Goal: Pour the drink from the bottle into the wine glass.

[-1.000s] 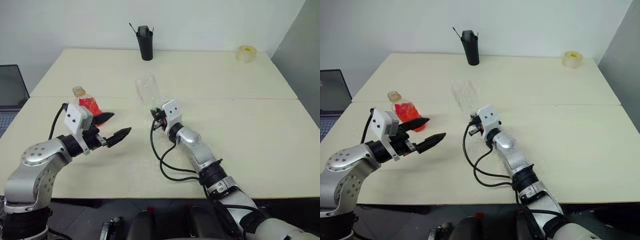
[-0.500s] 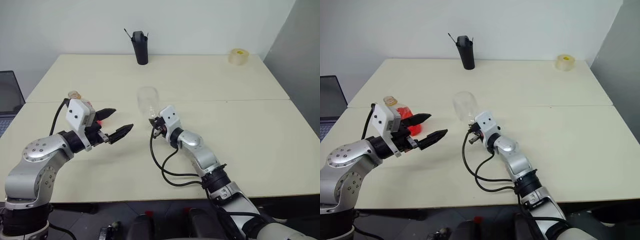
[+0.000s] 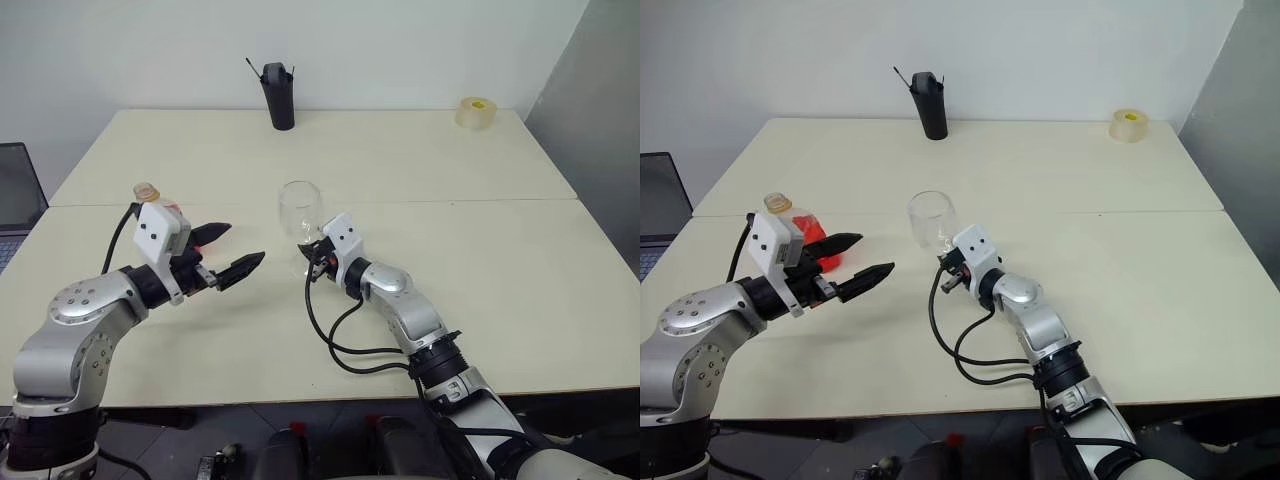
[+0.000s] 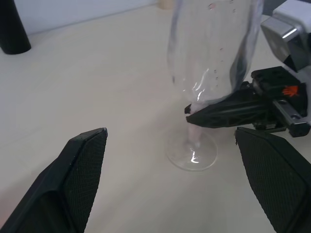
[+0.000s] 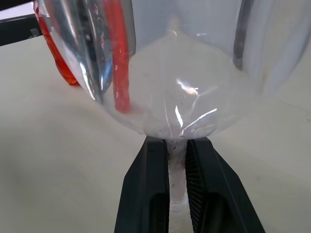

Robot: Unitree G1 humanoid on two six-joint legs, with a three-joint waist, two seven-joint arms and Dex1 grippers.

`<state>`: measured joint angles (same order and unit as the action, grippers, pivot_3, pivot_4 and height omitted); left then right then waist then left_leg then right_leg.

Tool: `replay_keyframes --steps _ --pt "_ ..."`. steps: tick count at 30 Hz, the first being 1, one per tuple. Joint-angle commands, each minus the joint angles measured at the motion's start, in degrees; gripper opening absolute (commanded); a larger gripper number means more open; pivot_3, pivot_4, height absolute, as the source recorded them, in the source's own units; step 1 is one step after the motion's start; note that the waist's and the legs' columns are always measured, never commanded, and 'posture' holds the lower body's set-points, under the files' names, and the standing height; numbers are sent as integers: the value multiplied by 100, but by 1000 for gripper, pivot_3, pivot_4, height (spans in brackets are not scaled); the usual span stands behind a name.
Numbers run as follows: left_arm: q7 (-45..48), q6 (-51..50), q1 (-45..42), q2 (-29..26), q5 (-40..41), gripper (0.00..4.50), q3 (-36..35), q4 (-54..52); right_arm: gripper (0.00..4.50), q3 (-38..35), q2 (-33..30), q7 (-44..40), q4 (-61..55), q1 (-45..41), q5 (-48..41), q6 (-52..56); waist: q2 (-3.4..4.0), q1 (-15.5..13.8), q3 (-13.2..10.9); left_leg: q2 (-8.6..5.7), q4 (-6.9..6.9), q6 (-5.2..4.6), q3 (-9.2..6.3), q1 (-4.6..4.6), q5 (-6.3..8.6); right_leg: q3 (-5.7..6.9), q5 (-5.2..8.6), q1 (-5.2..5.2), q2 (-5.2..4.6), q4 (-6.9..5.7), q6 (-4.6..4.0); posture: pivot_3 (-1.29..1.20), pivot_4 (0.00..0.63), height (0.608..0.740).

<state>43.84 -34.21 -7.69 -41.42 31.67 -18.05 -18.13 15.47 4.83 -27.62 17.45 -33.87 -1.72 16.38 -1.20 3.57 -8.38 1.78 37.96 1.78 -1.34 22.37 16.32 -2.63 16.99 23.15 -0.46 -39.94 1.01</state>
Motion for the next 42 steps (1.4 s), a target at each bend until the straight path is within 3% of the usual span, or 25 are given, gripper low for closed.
replay_keyframes --steps 1,14,27,31,37,42 --pt "218 183 130 -207 35 4500 -217 -37 184 445 34 -433 -106 202 -39 214 0 5 -1 0 0 0 0 0 0 0 0 0 0 0 -1 0 150 740" --pt "583 258 436 -416 89 4500 -179 -144 184 393 118 -509 135 31 -14 186 1 24 -3 1 -2 0 -4 1 0 4 4 1 0 0 -6 0 150 740" --pt "393 513 448 -241 -52 4500 -208 227 4491 362 -166 -663 -724 -20 -126 662 6 -17 -37 -1 0 1 -8 18 0 11 4 10 -4 2 -6 0 150 740" --pt "285 650 663 -156 -105 4500 -313 301 4491 399 -381 -884 -1210 16 -253 1001 4 -21 -40 0 0 1 -11 19 0 13 4 10 -5 3 -6 0 150 740" --pt "46 631 1657 82 49 4500 -845 -207 4491 174 -1170 -1327 -2063 109 -623 1659 6 -36 -48 -1 -1 0 -13 26 0 12 5 12 -16 10 -6 0 150 740" --pt "-869 1215 1233 673 -267 4500 -1130 208 4491 -236 -2268 -2010 -2791 -71 -1174 2455 3 -158 -51 -12 4 0 -23 27 0 21 5 3 -25 10 -5 0 150 740"
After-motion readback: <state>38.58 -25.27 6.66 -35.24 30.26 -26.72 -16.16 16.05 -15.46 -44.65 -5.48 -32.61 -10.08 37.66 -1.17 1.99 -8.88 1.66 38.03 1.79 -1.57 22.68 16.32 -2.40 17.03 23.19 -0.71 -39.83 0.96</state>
